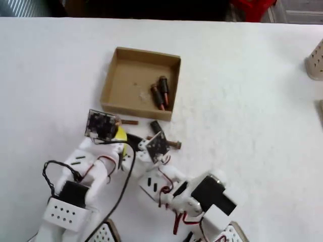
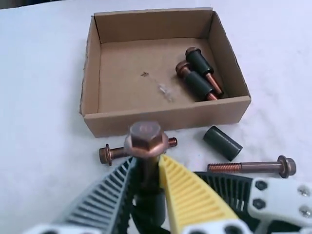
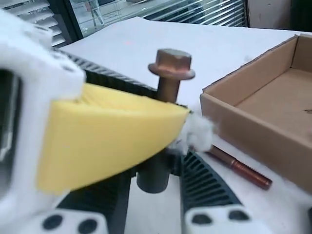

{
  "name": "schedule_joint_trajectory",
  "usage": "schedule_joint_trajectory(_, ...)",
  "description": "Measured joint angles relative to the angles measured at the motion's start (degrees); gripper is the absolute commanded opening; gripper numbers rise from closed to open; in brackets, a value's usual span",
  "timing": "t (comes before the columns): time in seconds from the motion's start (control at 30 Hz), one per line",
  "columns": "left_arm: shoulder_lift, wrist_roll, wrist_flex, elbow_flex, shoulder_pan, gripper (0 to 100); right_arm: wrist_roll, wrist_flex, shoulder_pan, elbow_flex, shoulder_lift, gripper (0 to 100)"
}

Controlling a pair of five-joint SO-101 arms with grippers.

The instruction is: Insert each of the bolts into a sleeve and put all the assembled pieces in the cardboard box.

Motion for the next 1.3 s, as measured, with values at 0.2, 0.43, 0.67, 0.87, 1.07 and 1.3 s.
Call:
schedule_joint_trajectory(0.2, 0.0, -0.1, 0.4, 0.0, 0.2, 2, 0.0, 0.0, 0.8, 0.4, 0.0, 1.6)
schedule_joint_trajectory(0.43, 0.0, -0.1, 0.4, 0.0, -0.7, 24, 0.1, 0.0, 1.2, 0.4, 0.0, 1.6)
schedule_joint_trajectory(0.67, -0.1, 0.8, 1.3, -0.1, -3.0, 30, 0.0, 0.3, 2.5, 0.3, 0.1, 1.6)
schedule_joint_trajectory(0.87, -0.1, 1.4, 4.2, -2.8, -3.0, 29, 0.0, 0.3, 2.5, 0.3, 0.1, 1.6)
schedule_joint_trajectory(1.07, -0.1, 6.8, 5.9, -8.8, -10.9, 22, 0.0, 0.8, 2.5, 0.3, 0.1, 1.6)
schedule_joint_trajectory(1.3, -0.1, 6.0, 5.9, -9.2, -16.7, 9, 0.0, 8.4, 2.7, 0.4, -4.7, 1.6)
